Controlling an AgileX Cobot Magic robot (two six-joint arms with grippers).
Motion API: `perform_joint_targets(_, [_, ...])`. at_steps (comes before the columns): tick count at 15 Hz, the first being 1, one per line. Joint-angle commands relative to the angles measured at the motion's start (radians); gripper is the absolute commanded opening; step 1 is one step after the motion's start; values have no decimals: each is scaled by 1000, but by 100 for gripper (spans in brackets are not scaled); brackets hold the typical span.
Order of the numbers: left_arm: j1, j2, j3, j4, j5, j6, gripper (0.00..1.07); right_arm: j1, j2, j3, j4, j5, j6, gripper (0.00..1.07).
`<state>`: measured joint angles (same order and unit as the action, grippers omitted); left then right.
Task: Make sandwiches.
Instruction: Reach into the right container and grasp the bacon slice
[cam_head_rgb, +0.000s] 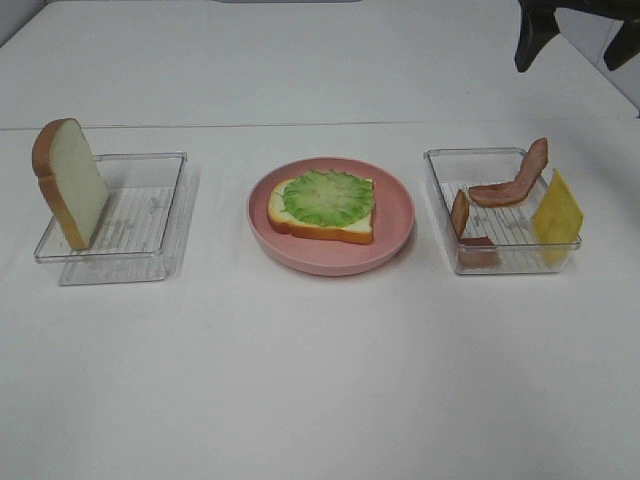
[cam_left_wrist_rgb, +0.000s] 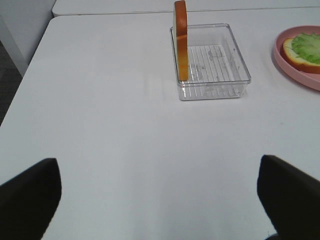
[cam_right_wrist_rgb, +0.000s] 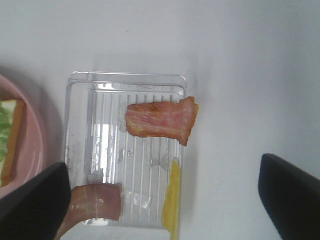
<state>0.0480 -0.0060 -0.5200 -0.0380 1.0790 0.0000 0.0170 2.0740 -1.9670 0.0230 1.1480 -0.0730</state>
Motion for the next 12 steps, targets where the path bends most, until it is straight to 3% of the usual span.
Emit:
perform_joint_targets(1, [0,-1,2,-3,-4,0,101,-43,54,0,38,-28,-48,98])
perform_joint_targets(10, [0,-1,2,-3,-4,0,101,-89,276,-2,103,-162,-108,96])
perform_joint_targets(12, [0,-1,2,-3,-4,0,101,-89,283,-2,96,-174,-108,89])
